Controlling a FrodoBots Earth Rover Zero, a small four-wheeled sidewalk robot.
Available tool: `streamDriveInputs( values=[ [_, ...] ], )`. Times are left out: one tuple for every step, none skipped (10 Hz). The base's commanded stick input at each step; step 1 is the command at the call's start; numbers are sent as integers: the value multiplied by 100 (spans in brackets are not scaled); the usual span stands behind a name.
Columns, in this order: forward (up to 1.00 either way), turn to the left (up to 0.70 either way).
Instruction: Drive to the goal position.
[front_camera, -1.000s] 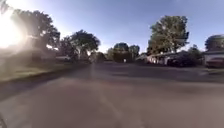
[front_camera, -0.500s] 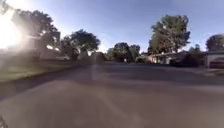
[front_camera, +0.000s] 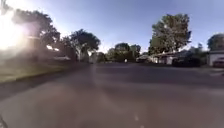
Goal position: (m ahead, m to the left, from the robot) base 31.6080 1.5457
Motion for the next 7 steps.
streamDriveInputs(
  values=[
    [100,2],
    [100,2],
    [100,2],
    [100,2],
    [100,2],
    [100,2],
    [100,2]
  ],
)
